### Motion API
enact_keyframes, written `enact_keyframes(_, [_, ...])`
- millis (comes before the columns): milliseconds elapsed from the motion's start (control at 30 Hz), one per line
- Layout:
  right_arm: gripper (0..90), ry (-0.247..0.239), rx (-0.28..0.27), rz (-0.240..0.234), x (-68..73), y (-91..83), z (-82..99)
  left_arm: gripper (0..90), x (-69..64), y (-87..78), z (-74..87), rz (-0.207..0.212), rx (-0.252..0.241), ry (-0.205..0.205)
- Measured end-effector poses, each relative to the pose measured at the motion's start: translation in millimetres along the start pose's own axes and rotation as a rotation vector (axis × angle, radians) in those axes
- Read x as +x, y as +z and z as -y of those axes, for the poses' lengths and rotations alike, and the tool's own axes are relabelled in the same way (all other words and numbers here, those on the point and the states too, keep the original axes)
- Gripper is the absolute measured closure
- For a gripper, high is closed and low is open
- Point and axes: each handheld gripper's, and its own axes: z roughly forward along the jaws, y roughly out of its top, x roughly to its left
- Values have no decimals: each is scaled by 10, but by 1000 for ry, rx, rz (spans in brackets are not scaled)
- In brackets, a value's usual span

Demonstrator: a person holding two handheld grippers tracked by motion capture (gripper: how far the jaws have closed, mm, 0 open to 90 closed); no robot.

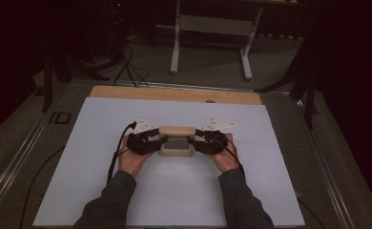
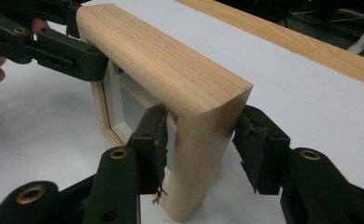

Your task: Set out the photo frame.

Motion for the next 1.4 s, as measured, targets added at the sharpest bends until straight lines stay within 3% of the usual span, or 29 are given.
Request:
enact_keyframes(467, [527,46,1,12,-37,70,17,496,48,90,-23,-7,15,-5])
enact_keyframes(633, [493,53,15,18,-46,85,27,448,96,142,-1,-6,40,-46])
enact_keyframes(767, [479,63,19,10,-63,93,36,431,108,158,8,-1,47,-54])
enact_keyframes(1400, [424,66,23,5,-54,40,52,407,133,51,-16,-2,37,-64])
